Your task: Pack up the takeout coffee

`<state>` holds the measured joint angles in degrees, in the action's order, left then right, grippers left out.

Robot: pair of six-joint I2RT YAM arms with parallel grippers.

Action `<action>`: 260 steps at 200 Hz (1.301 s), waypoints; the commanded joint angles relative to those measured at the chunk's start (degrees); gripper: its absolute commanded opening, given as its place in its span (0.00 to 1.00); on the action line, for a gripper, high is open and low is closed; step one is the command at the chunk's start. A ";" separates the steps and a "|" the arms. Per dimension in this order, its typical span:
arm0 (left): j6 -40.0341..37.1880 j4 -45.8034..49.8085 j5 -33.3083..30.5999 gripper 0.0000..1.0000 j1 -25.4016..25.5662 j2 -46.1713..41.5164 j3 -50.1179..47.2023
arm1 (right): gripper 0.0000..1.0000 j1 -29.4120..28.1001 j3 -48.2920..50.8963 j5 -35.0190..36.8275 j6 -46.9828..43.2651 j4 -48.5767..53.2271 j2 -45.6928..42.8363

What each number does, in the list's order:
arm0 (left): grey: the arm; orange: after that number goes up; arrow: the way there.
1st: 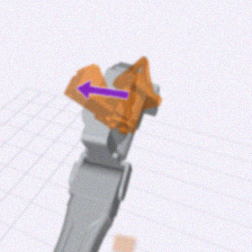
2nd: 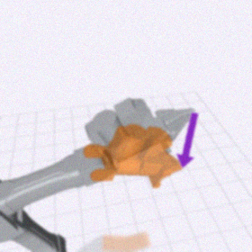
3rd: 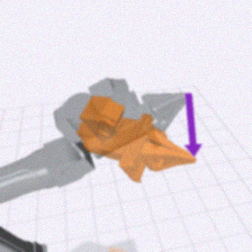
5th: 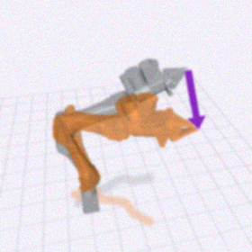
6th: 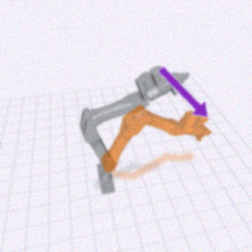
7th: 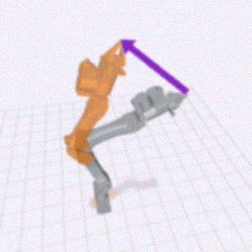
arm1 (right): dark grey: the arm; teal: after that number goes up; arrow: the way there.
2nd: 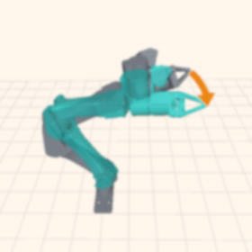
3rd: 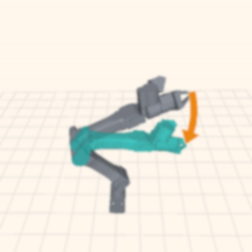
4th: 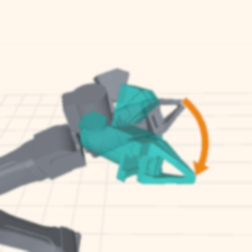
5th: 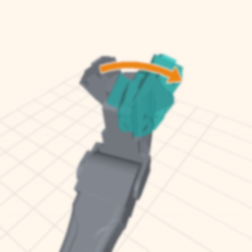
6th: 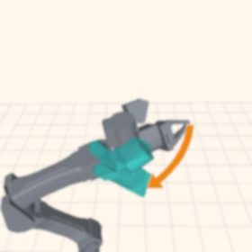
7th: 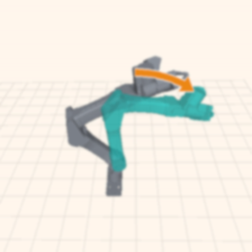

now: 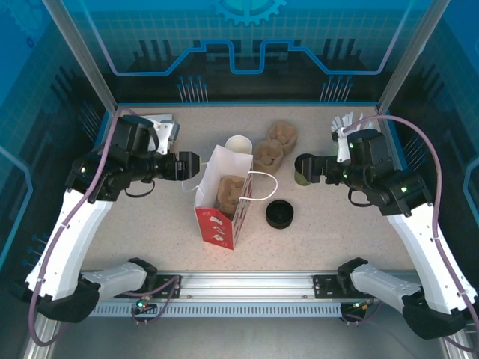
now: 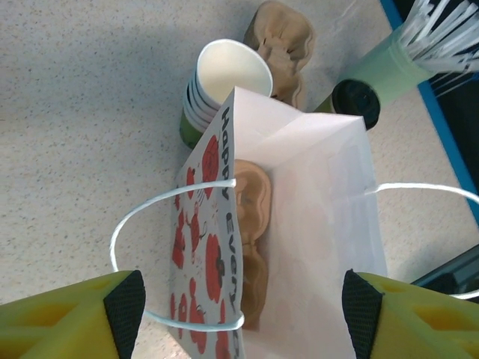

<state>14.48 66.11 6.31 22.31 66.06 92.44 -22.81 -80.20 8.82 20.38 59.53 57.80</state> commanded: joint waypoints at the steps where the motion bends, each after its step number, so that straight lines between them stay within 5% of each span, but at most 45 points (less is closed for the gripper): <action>1: -5.91 6.74 -2.41 0.73 0.28 2.65 3.34 | 1.00 1.20 1.17 0.44 0.45 0.08 -0.32; 79: -14.82 10.96 -2.86 0.75 0.54 14.29 12.51 | 1.00 1.78 2.07 1.49 0.01 1.14 -1.20; 260: -20.41 8.26 3.02 0.71 0.89 30.93 19.26 | 1.00 2.40 3.93 0.76 0.09 0.50 -1.64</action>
<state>-4.51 75.53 7.84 22.76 94.00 108.92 -21.30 -76.79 9.65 20.38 60.16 56.88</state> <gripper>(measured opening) 0.734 0.999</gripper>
